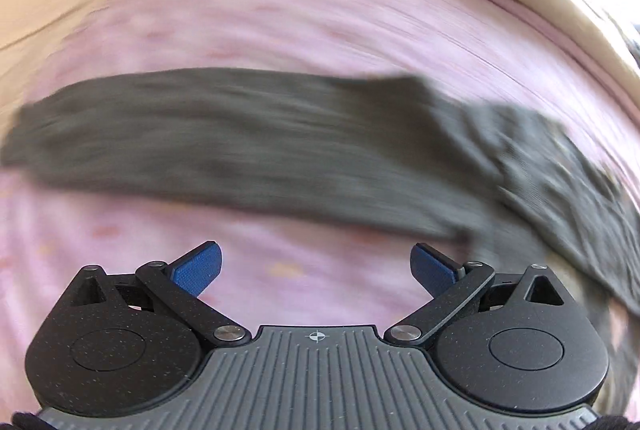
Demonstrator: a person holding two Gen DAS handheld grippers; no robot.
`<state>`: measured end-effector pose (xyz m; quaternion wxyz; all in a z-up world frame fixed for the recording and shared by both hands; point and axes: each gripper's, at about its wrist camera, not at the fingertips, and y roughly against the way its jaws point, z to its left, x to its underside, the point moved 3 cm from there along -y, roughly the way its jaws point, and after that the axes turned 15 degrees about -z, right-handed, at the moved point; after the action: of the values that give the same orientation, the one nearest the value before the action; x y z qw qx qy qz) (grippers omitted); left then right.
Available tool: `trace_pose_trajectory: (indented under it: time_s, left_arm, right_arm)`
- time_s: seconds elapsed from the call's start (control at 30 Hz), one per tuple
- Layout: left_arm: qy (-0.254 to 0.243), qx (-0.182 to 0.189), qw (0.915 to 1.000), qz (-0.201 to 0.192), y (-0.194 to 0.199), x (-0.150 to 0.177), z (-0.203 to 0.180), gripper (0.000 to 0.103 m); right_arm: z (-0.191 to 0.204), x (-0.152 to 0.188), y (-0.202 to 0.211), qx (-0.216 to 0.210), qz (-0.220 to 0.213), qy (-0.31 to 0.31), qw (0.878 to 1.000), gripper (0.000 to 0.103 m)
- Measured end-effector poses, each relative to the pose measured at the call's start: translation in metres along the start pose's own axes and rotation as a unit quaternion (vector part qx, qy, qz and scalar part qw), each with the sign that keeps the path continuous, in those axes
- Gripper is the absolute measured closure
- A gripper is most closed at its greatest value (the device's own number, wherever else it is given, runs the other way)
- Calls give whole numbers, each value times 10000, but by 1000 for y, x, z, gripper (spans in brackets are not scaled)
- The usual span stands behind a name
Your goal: Fold small clothes
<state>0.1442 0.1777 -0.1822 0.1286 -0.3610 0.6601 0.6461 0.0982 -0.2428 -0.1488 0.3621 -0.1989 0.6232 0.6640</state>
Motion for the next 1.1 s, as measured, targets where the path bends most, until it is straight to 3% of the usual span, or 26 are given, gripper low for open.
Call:
trace_pose_trajectory:
  time_s: [0.1, 0.23, 0.43, 0.8, 0.9, 0.97, 1.0, 1.07, 1.1]
  left_arm:
    - [493, -448, 9976, -205, 2, -9, 56, 1]
    - [1149, -930, 9880, -448, -2, -17, 119, 1]
    - [1808, -1157, 9755, -488, -20, -19, 175, 1]
    - [1321, -1062, 9821, -823, -42, -40, 197, 2]
    - [1362, -1251, 9784, -926, -39, -42, 200, 28]
    - [1357, -1485, 9747, -973, -38, -44, 203, 63]
    - [1393, -1555, 9732, -966, -36, -45, 204, 68]
    - [1636, -1290, 9729, -1000, -31, -46, 208, 92]
    - [1724, -1206, 9725, -997, -28, -48, 208, 94]
  right_arm:
    - [18, 1, 3, -102, 38, -20, 9999, 10]
    - [42, 0, 7, -245, 106, -62, 9996, 10]
    - [77, 3, 15, -442, 168, -30, 9989, 10]
    - [116, 6, 26, -579, 356, 244, 9974, 10]
    - [121, 4, 28, -630, 336, 296, 9970, 10]
    - [122, 4, 27, -635, 338, 292, 9970, 10]
    - [122, 4, 27, -638, 344, 287, 9970, 10]
    - [122, 3, 26, -667, 359, 263, 9968, 10]
    - [122, 4, 26, -692, 369, 258, 9966, 10]
